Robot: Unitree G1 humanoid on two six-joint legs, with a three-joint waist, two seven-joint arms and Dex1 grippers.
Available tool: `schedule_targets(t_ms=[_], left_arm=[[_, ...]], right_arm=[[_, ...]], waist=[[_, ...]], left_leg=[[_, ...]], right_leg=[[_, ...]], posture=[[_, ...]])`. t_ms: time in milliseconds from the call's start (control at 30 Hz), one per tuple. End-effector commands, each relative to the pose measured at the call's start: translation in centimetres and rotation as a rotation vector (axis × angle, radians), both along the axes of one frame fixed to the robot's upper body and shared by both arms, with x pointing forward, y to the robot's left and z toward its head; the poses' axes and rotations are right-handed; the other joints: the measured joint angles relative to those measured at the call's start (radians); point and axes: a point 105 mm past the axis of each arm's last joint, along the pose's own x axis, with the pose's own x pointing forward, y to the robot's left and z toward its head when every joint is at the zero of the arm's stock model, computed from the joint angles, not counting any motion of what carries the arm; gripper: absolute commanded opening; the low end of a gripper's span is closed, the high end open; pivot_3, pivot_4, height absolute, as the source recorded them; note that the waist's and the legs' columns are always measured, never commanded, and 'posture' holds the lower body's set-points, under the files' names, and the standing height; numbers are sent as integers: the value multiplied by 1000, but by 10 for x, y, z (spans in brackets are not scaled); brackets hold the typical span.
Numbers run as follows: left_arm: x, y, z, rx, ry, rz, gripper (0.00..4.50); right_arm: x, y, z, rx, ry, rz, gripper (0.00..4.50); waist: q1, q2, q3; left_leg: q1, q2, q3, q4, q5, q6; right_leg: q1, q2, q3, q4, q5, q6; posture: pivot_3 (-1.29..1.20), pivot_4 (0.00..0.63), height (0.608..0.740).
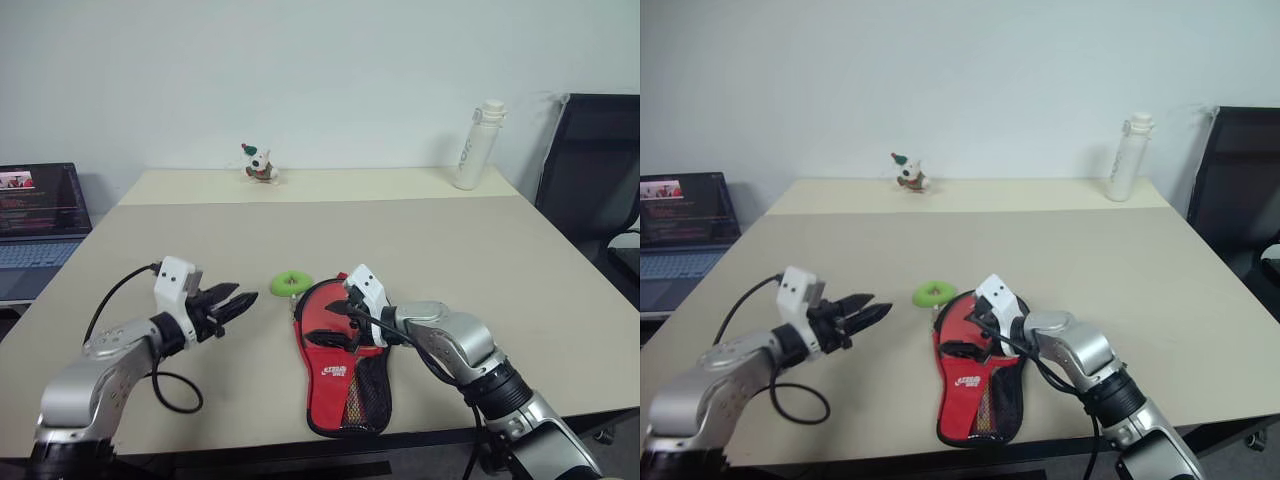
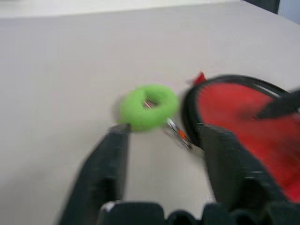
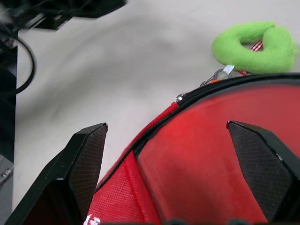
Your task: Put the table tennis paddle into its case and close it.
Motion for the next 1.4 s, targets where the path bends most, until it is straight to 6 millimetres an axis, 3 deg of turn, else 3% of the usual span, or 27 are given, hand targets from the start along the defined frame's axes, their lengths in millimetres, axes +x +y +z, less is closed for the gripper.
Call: schedule_targets(t_ms=[33,100,433,600,733,867,1133,1200,1400], left_arm=[[23,-2,6,40,-46,41,3923],[39,-7,4,37,-33,52,4444],[77,-23,-30,40,159,-45,4444],[85,-18,-50,47,241,-25,4444],[85,-24,-57,36,266,-52,4444],[84,-31,-62,45,264,-71,3561],[82,-40,-63,40,268,-103,589],[82,-40,-60,38,258,-100,17],[81,-43,-37,12,176,-99,17]], right_arm=[[1,1,5,21,-31,-7,4500],[3,2,4,18,-32,-21,4500],[8,3,2,20,-33,-77,4500],[9,2,2,26,-34,-96,4500],[11,2,3,31,-39,-112,4500],[12,3,4,35,-45,-121,4500],[13,5,5,38,-47,-125,4500],[14,5,6,40,-48,-126,4500],[23,3,6,29,-81,-178,4500]], waist=[[3,0,0],[4,0,0],[0,0,0],[2,0,0],[2,0,0],[2,0,0],[4,0,0],[3,0,0],[2,0,0]], left_leg=[[0,0,0,0,0,0],[0,-1,0,0,0,-1],[0,-2,2,2,1,-2],[0,-3,2,2,1,-2],[0,-3,2,3,1,-2],[0,-3,2,4,1,-2],[0,-3,2,4,1,-2],[0,-3,2,5,1,-2],[0,-2,2,5,1,-2]], right_leg=[[0,0,0,0,0,0],[0,0,0,1,0,0],[-1,1,0,2,0,0],[-1,1,0,2,0,0],[-1,1,0,4,0,0],[0,1,-1,4,0,0],[0,0,-1,4,0,0],[0,0,-1,4,0,0],[0,0,0,4,0,0]], posture=[[0,150,740],[0,150,740],[0,150,740],[0,150,740],[0,150,740],[0,150,740],[0,150,740],[0,150,740],[0,150,740]])
